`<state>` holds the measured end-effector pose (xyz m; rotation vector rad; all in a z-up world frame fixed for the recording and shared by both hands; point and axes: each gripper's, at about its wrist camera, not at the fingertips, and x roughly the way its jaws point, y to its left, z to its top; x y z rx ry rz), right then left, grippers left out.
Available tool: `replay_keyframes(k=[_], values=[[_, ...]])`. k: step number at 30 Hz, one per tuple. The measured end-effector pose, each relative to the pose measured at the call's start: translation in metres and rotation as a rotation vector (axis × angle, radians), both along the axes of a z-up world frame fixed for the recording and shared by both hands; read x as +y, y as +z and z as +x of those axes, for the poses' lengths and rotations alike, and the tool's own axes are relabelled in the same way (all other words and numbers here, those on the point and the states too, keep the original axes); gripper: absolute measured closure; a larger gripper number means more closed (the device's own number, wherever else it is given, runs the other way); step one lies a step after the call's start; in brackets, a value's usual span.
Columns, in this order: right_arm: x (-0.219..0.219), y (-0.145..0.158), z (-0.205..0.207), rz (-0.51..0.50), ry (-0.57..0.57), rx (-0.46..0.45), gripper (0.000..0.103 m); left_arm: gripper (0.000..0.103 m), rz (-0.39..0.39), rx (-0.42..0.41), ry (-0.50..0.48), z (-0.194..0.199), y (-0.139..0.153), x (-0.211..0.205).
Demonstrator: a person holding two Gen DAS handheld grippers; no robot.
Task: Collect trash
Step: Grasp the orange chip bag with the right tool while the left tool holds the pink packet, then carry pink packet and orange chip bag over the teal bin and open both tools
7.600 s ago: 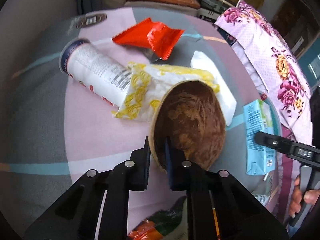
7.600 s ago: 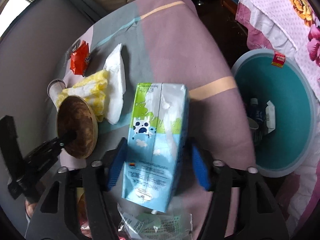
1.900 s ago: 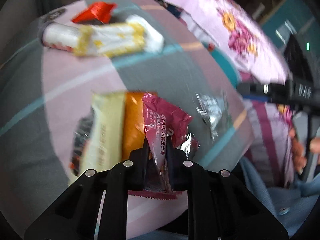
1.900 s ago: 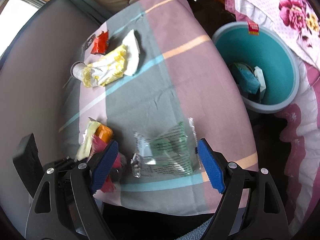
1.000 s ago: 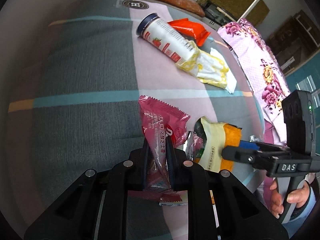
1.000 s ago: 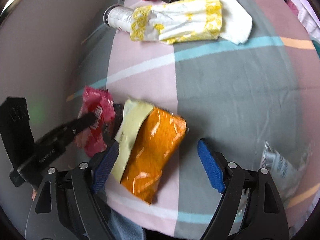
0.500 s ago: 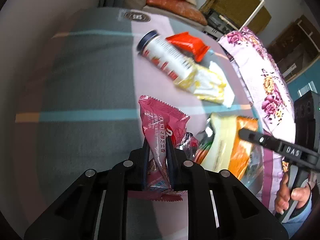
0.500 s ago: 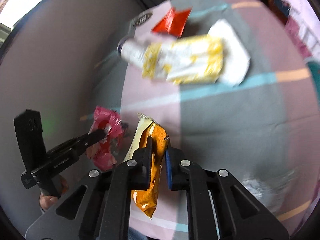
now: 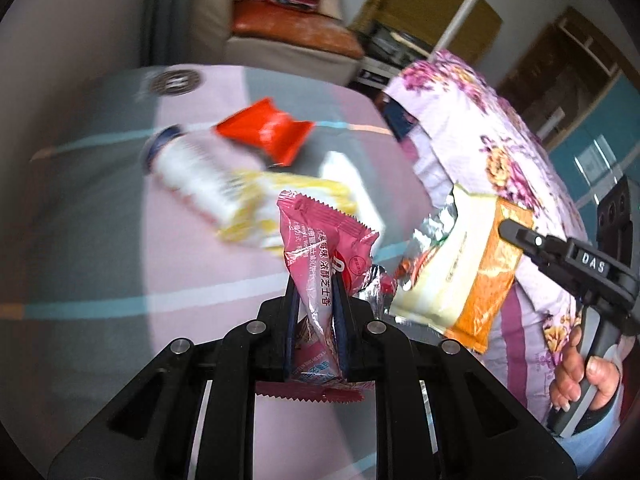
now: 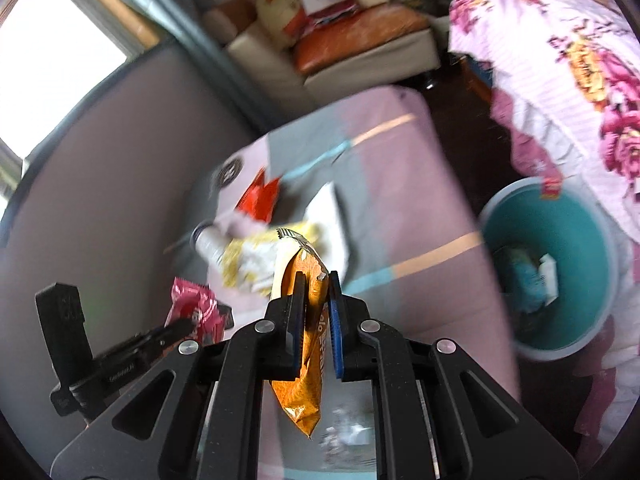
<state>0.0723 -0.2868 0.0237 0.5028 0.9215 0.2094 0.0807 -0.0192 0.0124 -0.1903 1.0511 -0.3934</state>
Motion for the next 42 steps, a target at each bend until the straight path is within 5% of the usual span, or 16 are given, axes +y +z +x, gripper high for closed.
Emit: replay_keyframes(k=[21, 42], values=[[-0.185, -0.026, -0.035, 0.055, -0.326, -0.029, 0.092, 0.086, 0.139, 0.024, -0.297, 0.024, -0.016, -0.201], [-0.238, -0.055, -0.042, 0.03, -0.422, 0.011, 0.092, 0.086, 0.2, 0.058, -0.422, 0.039, -0.04, -0.286]])
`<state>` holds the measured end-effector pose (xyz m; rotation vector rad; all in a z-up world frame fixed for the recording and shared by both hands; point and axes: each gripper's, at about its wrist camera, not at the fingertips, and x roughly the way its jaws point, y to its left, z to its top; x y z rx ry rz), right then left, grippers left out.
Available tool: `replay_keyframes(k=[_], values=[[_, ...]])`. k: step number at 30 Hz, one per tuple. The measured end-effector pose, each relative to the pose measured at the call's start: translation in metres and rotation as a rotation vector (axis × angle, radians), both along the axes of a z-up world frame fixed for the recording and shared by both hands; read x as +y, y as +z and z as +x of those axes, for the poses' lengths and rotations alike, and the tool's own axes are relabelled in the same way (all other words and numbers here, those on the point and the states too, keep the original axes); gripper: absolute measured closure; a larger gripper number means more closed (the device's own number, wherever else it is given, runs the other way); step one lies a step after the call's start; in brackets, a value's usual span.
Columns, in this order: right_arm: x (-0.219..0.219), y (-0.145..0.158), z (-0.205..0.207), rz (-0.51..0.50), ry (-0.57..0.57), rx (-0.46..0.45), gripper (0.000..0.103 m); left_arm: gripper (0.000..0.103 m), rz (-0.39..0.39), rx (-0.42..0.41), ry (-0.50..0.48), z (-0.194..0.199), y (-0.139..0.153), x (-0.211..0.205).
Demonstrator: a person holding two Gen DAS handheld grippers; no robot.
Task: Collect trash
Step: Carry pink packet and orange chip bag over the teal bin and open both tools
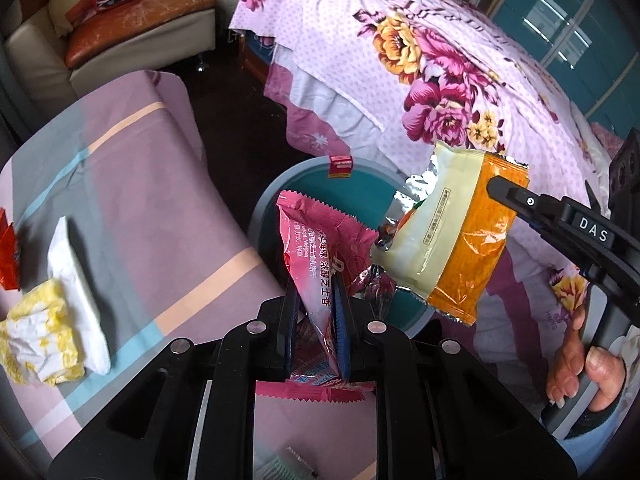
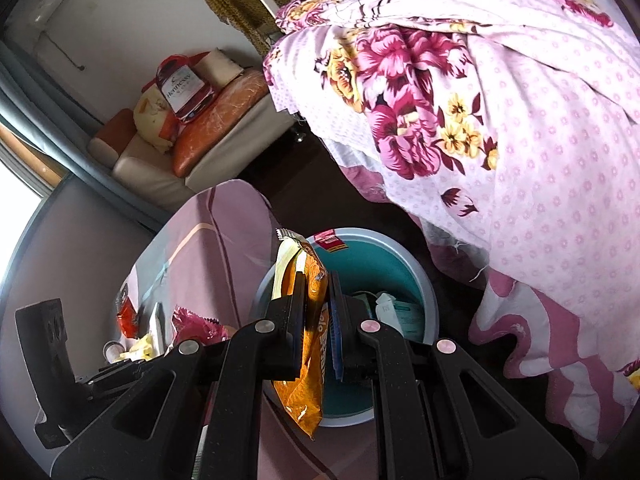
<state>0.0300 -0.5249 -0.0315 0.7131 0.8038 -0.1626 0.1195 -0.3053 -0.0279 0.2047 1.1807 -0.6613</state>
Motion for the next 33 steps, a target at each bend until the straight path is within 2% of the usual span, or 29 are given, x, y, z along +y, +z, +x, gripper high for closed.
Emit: replay_keyframes(k=[7, 9, 10, 12, 13, 14, 15, 24, 27, 28, 29, 31, 33], values=[[-0.012, -0.005, 0.001, -0.004, -0.028, 0.019, 0.092, 0.085, -0.005, 0.029, -0.016, 0.007, -0.013, -0.014], [-0.014, -0.007, 0.001, -0.006, -0.031, 0.028, 0.092, 0.08, -0.005, 0.032, -0.02, 0.007, -0.016, -0.018], [-0.014, -0.008, 0.001, -0.005, -0.032, 0.031, 0.092, 0.075, -0.005, 0.033, -0.02, 0.008, -0.017, -0.018], [-0.015, -0.009, 0.002, -0.004, -0.035, 0.036, 0.092, 0.058, -0.009, 0.033, -0.019, 0.009, -0.018, -0.019], [-0.015, -0.01, 0.002, -0.003, -0.035, 0.04, 0.092, 0.038, -0.01, 0.028, -0.017, 0.009, -0.018, -0.018], [-0.015, -0.011, 0.003, -0.003, -0.034, 0.043, 0.092, 0.024, -0.011, 0.017, -0.012, 0.009, -0.017, -0.017], [-0.015, -0.011, 0.004, -0.003, -0.033, 0.046, 0.092, 0.021, -0.013, -0.003, -0.003, 0.008, -0.015, -0.015], [-0.003, -0.022, 0.017, 0.005, -0.005, 0.08, 0.092, 0.014, -0.027, 0.013, 0.015, 0.009, -0.013, 0.005], [0.001, -0.024, 0.02, 0.015, 0.003, 0.089, 0.089, 0.014, -0.03, 0.026, 0.014, 0.006, -0.015, 0.011], [0.002, -0.026, 0.022, 0.022, 0.008, 0.098, 0.085, 0.014, -0.032, 0.027, 0.014, 0.005, -0.014, 0.013], [0.003, -0.027, 0.022, 0.026, 0.004, 0.106, 0.07, 0.014, -0.034, 0.029, 0.013, 0.005, -0.014, 0.014], [0.006, -0.026, 0.021, 0.013, -0.002, 0.109, 0.052, 0.014, -0.038, 0.031, 0.008, 0.002, -0.013, 0.017], [0.009, -0.026, 0.021, 0.01, 0.0, 0.115, 0.049, 0.013, -0.036, 0.027, 0.002, 0.0, -0.011, 0.02]])
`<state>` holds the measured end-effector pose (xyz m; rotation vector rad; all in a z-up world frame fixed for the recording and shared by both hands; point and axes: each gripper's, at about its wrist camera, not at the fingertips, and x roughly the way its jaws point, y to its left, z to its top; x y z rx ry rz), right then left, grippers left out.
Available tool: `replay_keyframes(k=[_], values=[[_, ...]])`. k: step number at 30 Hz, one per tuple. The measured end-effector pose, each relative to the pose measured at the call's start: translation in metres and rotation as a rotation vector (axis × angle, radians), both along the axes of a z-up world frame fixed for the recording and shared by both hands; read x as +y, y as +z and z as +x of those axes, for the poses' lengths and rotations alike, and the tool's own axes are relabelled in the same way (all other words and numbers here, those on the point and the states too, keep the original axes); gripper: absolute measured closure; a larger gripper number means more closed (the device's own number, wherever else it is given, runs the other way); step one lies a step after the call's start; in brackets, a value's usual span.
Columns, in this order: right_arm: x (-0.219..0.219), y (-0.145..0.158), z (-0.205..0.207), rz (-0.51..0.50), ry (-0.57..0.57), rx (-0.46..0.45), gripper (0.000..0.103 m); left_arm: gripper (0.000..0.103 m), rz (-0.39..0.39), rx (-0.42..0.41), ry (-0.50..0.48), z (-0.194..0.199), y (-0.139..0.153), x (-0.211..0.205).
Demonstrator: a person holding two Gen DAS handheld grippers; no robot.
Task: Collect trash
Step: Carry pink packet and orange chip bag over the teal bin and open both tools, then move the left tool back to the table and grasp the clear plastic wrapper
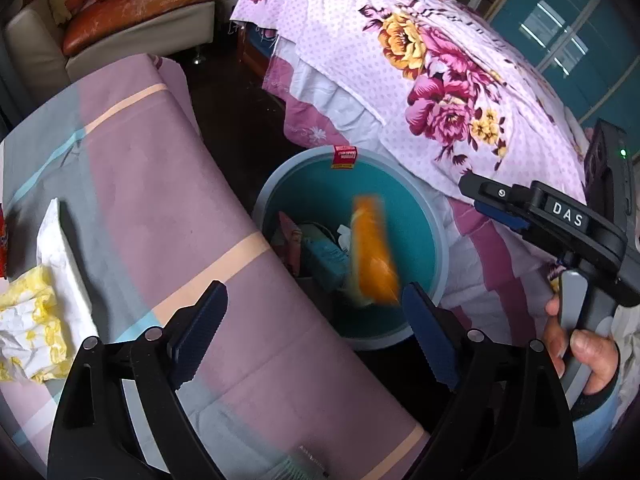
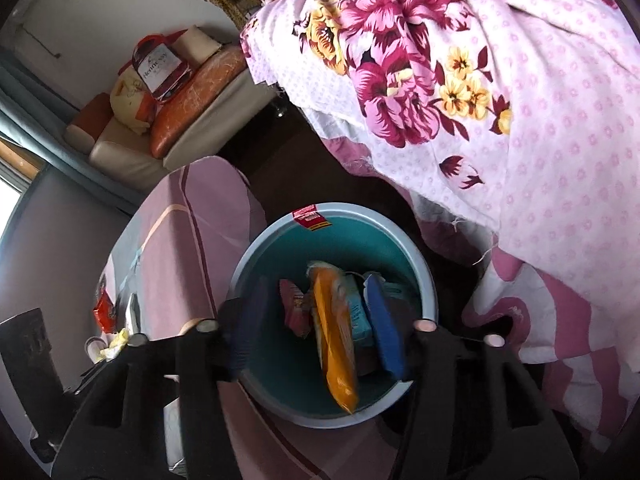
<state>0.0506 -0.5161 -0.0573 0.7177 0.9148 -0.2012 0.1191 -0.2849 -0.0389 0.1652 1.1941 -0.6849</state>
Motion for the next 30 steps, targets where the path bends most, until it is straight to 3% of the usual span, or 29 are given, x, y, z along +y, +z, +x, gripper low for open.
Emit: replay_keyframes(k=[2, 10, 30], values=[[0.002, 0.0, -0.001, 0.007, 0.0, 0.009, 0.038, 0.011, 0.002, -0.004, -0.001, -0.003, 0.001, 0.005], [0.018, 0.007, -0.008, -0.011, 0.019, 0.042, 0.028, 0.011, 0.0, 0.007, 0.017, -0.015, 0.002, 0.03], [0.074, 0.028, -0.027, -0.018, 0.099, 0.071, 0.026, 0.009, 0.011, 0.059, 0.032, -0.063, -0.013, 0.099]])
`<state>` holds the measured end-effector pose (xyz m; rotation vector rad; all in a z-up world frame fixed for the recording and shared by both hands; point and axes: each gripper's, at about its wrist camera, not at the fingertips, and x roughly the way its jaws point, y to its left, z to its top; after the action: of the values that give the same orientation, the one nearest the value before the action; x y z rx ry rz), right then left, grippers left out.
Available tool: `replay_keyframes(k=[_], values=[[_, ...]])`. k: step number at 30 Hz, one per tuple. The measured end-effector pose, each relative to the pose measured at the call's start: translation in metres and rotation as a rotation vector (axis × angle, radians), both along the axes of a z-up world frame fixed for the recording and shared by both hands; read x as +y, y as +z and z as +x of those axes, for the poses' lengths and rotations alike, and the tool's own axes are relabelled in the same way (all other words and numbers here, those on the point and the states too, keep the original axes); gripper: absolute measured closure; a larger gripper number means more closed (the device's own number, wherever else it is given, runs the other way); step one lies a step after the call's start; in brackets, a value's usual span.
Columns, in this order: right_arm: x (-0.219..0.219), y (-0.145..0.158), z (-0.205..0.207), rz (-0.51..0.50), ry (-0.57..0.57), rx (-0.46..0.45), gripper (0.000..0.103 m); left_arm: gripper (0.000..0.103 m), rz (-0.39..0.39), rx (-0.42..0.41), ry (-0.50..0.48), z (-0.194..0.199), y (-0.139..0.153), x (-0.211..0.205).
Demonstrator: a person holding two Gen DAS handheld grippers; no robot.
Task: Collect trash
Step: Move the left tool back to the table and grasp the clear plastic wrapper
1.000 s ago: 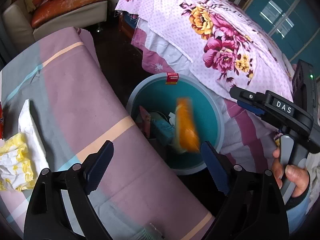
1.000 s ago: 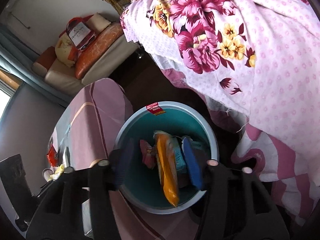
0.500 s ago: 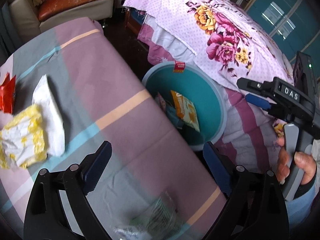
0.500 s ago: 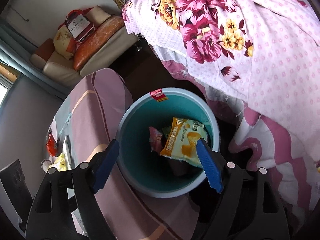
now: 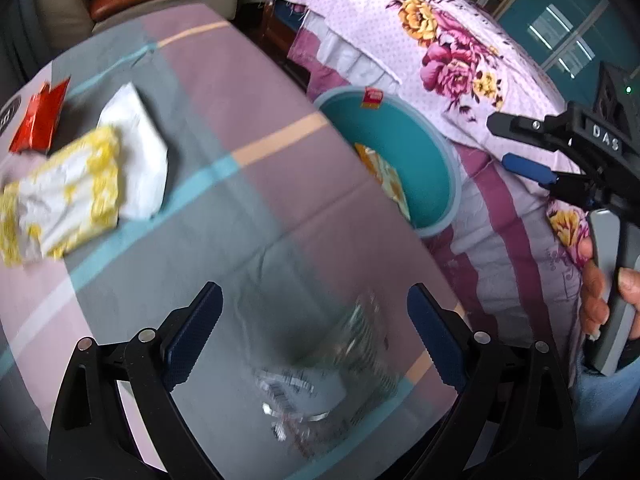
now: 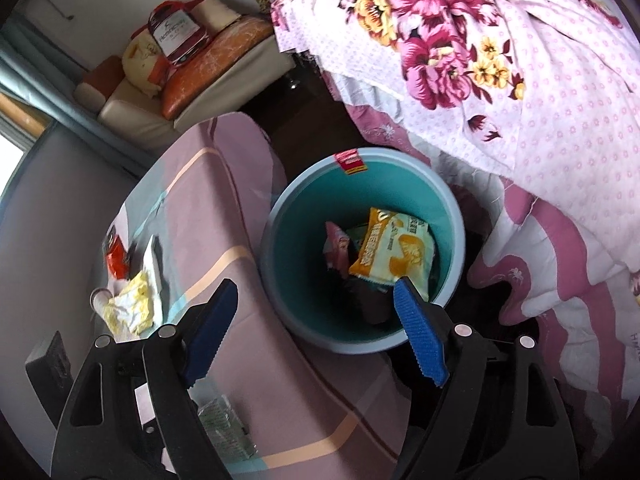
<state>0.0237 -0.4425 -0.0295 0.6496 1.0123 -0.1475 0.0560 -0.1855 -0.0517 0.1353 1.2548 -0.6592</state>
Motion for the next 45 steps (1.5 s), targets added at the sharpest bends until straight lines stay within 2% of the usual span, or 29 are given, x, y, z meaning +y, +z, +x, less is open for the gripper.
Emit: replay_keyframes(k=[14, 23, 30, 31, 32, 33, 35, 41, 45], values=[[0.068, -0.001, -0.008, -0.008, 0.147, 0.05, 0.026, 0.009, -0.02, 0.044, 0.02, -0.023, -0.02, 0.028], [0.081, -0.003, -0.009, -0.001, 0.165, 0.058, 0.026, 0.009, -0.01, 0.002, 0.021, -0.032, -0.023, 0.029], [0.082, -0.005, -0.007, 0.005, 0.17, 0.062, 0.026, 0.009, 0.007, -0.035, -0.017, -0.042, -0.024, 0.019], [0.082, -0.005, -0.007, 0.006, 0.171, 0.064, 0.026, 0.011, 0.004, -0.038, -0.018, -0.043, -0.024, 0.019], [0.082, -0.005, -0.007, 0.006, 0.172, 0.064, 0.026, 0.022, 0.006, -0.047, -0.017, -0.043, -0.023, 0.018], [0.082, -0.005, -0.007, 0.007, 0.173, 0.065, 0.026, 0.028, 0.011, -0.056, -0.018, -0.044, -0.022, 0.018], [0.084, -0.007, -0.005, 0.01, 0.176, 0.069, 0.026, 0.034, 0.004, -0.058, -0.016, -0.044, -0.02, 0.019], [0.093, -0.007, 0.004, 0.007, 0.201, 0.074, 0.026, 0.036, -0.045, -0.075, 0.086, -0.025, -0.006, 0.048], [0.103, -0.005, 0.016, 0.007, 0.227, 0.064, 0.026, 0.036, -0.065, -0.094, 0.201, -0.001, 0.004, 0.087]])
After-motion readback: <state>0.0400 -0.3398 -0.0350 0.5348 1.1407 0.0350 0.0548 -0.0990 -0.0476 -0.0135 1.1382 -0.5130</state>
